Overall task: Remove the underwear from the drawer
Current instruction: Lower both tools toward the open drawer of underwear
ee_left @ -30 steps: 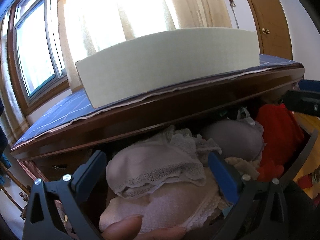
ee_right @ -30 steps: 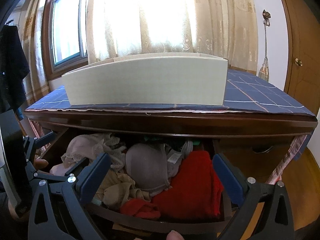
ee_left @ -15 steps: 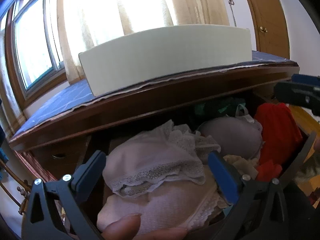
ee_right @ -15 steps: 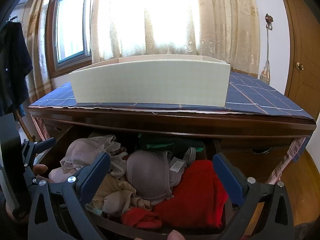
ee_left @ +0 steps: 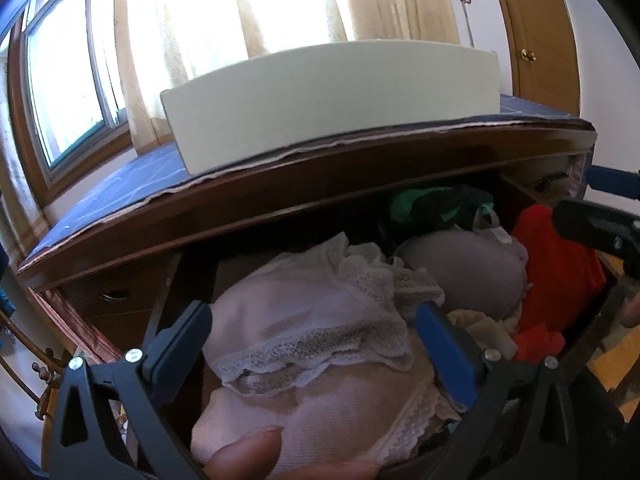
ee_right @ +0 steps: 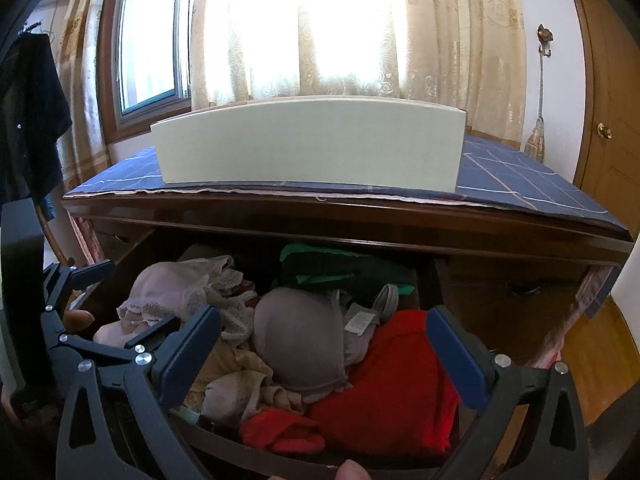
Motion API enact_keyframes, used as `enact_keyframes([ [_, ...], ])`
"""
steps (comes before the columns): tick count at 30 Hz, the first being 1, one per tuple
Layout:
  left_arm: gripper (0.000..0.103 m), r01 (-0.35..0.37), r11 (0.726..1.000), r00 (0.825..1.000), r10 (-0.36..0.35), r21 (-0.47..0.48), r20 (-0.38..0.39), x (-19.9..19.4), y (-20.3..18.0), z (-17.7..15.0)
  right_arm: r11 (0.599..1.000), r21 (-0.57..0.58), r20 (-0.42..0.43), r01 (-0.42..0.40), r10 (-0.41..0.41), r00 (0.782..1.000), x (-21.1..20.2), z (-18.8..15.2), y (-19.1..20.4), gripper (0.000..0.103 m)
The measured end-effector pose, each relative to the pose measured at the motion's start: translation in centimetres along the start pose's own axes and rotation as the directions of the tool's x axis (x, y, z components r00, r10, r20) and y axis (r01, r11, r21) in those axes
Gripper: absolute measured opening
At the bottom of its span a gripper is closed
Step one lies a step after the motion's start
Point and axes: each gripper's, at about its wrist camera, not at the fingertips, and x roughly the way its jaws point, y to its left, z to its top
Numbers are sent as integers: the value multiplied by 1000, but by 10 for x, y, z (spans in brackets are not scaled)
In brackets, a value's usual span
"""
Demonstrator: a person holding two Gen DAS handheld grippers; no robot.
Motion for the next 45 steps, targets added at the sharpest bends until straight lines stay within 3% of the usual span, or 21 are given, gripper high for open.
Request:
enact_keyframes([
  [6, 103, 15, 998, 1000, -14, -67, 19, -6, 10, 5, 1000, -10, 17, 0, 0, 1000, -4, 3, 2, 103],
  [13, 103, -36, 999, 999, 36, 14, 4, -2, -1, 2, 1000, -12, 21, 1, -1, 1000, -6, 3, 4, 103],
  [25, 103, -7, 1000, 1000, 7, -11, -29, -3, 0, 0, 1000, -27, 29, -6, 7, 1000, -9, 5, 8, 103],
  [36, 103, -30, 997, 999, 31, -72, 11, -7, 13, 4, 999, -42, 45, -3, 5, 999, -10, 5, 11, 103],
  [39, 103, -49, 996, 999, 50, -79, 15, -8, 15, 5, 999, -43, 53, -4, 7, 999, -12, 5, 12, 103],
  [42, 103, -131, 988, 990, 135, -84, 40, -11, 18, 6, 999, -42, 65, 6, -4, 998, -13, 5, 11, 103],
  [45, 103, -150, 983, 987, 156, -110, 48, -14, 24, 9, 1000, -30, 71, 1, 1, 997, -15, 6, 10, 103],
])
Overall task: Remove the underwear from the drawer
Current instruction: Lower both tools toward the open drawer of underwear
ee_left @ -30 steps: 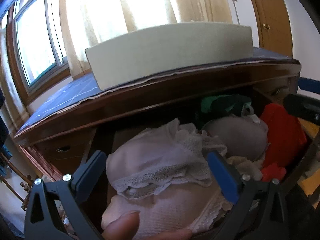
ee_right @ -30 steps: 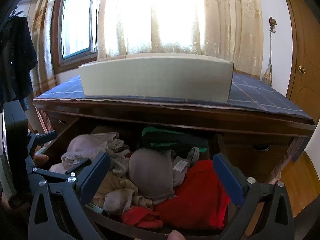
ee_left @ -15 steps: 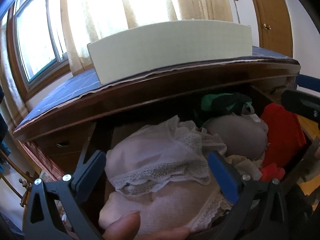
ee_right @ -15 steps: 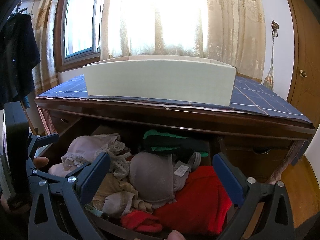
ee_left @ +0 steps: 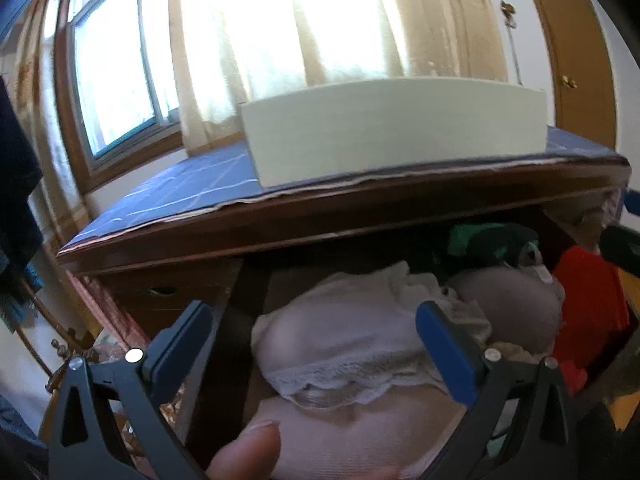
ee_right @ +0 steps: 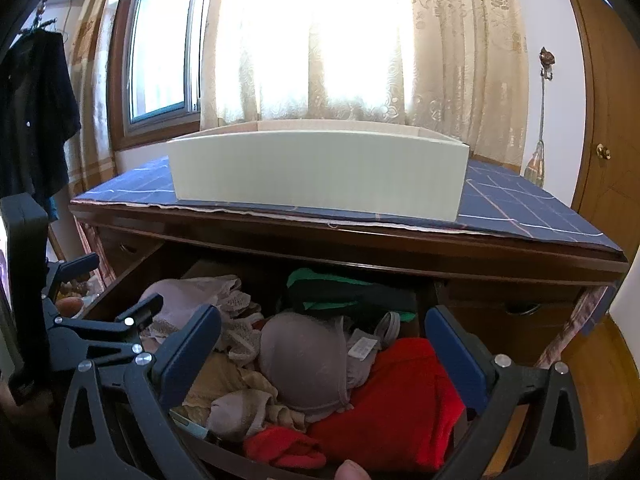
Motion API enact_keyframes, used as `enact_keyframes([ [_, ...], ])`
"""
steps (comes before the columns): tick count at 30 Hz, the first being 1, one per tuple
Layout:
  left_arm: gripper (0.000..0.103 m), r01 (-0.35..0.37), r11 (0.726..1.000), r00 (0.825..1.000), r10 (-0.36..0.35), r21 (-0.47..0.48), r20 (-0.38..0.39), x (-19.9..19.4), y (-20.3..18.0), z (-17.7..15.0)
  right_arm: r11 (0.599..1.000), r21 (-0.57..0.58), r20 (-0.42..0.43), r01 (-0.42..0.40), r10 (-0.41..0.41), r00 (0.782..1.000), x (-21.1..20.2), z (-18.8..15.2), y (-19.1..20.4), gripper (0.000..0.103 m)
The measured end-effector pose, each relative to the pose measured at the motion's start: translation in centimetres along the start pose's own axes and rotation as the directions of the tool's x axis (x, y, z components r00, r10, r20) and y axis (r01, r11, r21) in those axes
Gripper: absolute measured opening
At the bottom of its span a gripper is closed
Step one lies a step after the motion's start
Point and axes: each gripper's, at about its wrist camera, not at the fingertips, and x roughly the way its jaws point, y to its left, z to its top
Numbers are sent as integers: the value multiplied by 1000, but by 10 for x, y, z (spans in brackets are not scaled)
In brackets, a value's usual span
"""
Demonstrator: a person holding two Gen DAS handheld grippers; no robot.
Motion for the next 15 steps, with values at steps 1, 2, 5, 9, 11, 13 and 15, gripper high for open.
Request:
enact_keyframes([
  [1, 103, -7, 1000, 1000, 7, -6, 2, -1, 2, 1, 1000, -2, 1, 6, -6, 1000, 0, 0, 0, 103],
  [2, 103, -13, 1000, 1000, 13, -8, 4, -1, 3, 2, 1000, -4, 2, 9, -9, 1000, -1, 1, 0, 103],
  [5, 103, -24, 1000, 1000, 25, -19, 7, -1, 10, 6, 1000, 0, 6, 10, -10, 1000, -2, 2, -1, 103],
  [9, 103, -14, 999, 1000, 14, -38, 7, -2, 17, 13, 1000, 3, 14, 13, -13, 1000, -4, 3, -1, 103],
  [11, 103, -15, 999, 1000, 16, -45, 14, -4, 18, 17, 1000, -1, 16, 17, -17, 1000, -5, 4, 0, 103],
  [13, 103, -25, 998, 999, 27, -57, 26, -9, 22, 22, 999, -14, 26, 28, -28, 999, -7, 5, 3, 103],
  [15, 103, -21, 996, 999, 24, -86, 30, -14, 28, 30, 999, -19, 34, 33, -33, 999, -11, 8, 3, 103],
])
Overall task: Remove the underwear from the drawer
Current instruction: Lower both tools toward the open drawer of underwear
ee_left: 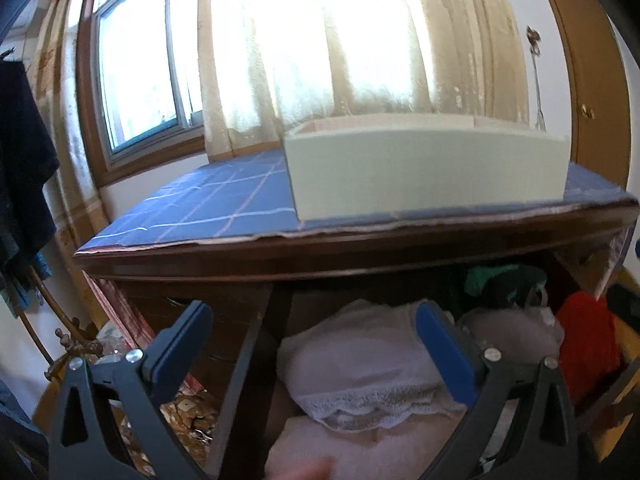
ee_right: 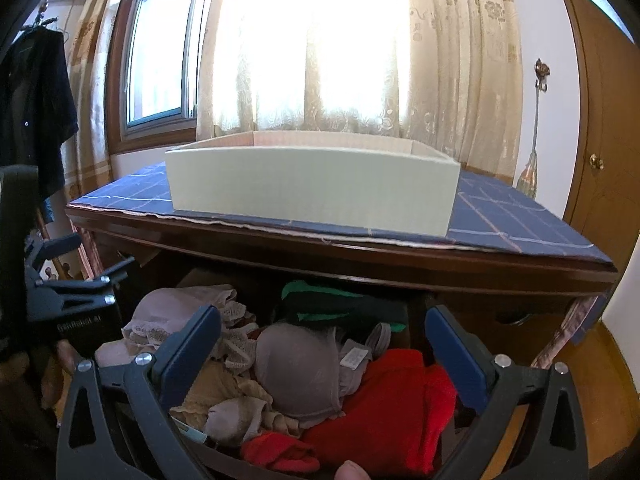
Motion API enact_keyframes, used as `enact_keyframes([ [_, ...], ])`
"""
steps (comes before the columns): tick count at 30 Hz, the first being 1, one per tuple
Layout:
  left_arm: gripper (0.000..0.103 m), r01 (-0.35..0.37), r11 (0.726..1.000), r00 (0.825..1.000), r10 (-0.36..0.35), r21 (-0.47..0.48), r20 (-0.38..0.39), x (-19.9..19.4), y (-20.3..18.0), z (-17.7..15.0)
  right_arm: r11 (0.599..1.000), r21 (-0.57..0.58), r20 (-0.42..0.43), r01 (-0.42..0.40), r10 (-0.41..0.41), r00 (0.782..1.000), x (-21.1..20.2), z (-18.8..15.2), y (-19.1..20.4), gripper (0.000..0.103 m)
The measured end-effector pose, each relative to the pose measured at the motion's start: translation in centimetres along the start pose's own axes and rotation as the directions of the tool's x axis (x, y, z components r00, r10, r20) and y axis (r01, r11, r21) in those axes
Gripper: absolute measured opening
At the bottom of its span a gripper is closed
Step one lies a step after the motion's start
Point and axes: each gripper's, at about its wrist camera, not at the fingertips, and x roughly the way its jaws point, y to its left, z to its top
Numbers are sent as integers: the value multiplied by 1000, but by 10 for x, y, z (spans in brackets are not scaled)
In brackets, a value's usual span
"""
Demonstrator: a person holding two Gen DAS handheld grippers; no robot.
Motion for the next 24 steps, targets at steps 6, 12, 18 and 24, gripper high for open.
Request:
enact_keyframes([
  [6, 103, -4, 998, 1000, 4, -65, 4, -17, 13, 24, 1000, 11, 29, 7, -7, 1000, -17, 20, 1, 103],
  [12, 103, 33, 994, 999, -31, -108, 13, -34, 22, 35, 1000, 11, 80, -10, 9, 997, -35, 31, 5, 103],
  [18, 103, 29, 995, 999, -27, -94, 22, -38, 20, 34, 1000, 19, 65, -7, 6, 998, -33, 30, 2, 103],
  [24, 103, 27, 997, 1000, -27, -77, -3, -30, 17, 32, 999, 40, 44, 6, -8, 999, -24, 26, -5, 103],
])
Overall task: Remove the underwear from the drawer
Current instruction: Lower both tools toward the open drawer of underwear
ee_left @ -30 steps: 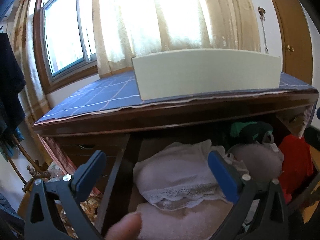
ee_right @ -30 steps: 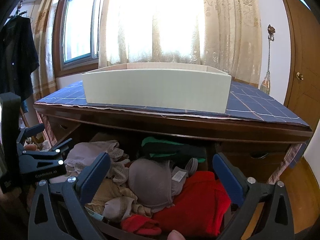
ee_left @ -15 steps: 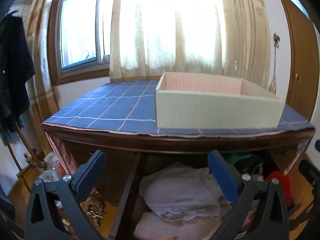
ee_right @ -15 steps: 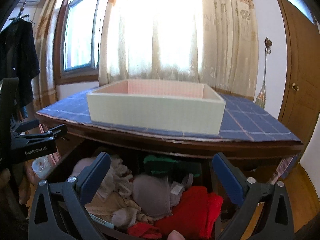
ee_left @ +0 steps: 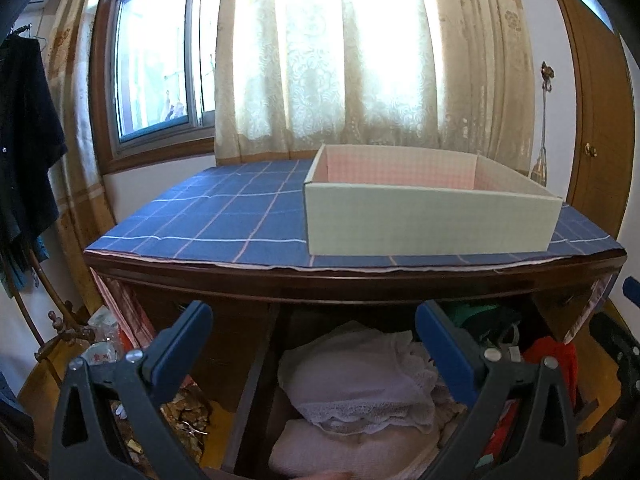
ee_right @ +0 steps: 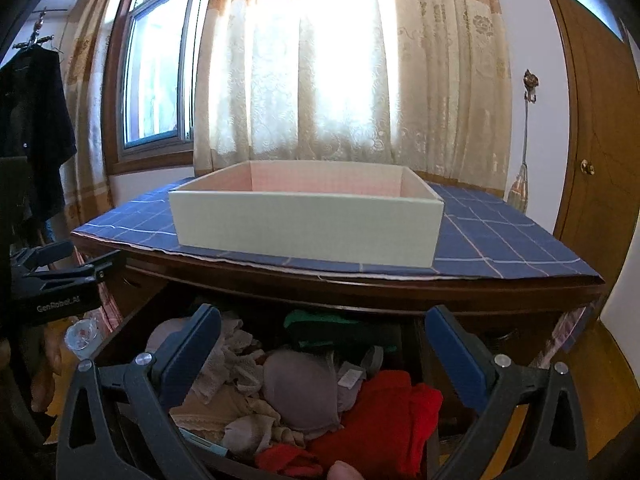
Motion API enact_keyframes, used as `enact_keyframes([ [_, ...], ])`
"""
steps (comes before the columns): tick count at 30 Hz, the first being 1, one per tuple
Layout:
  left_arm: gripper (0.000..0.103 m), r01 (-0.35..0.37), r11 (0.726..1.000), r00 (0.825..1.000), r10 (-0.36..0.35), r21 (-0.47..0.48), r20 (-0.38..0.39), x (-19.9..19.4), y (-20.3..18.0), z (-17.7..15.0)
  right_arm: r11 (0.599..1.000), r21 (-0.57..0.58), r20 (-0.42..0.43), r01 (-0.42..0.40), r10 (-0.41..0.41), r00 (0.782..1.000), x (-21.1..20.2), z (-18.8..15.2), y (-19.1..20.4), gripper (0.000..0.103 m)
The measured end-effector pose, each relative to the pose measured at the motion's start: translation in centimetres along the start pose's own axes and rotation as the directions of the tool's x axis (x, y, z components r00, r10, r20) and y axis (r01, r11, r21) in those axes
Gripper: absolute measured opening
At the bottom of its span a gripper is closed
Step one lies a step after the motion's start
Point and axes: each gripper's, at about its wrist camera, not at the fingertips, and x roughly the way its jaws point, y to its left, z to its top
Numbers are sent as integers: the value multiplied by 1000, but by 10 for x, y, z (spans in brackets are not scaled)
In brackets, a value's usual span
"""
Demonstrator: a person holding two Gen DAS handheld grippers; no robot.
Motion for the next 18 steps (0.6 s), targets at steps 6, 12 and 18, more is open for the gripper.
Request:
enact_keyframes([
  [6, 103, 27, 1000, 999, -27, 1, -20, 6, -1, -3, 1000, 24, -18, 9, -9, 1000, 6, -4, -6, 103],
  [12, 102, 36, 999, 994, -38, -17, -98, 24, 0, -10, 1000, 15, -33, 2, -1, 999, 14, -10, -8, 103],
  [18, 102, 59, 997, 990, -64, -47, -123, 31, 3, -15, 1000, 26, -87, -10, 12, 996, 33, -20, -15, 102],
])
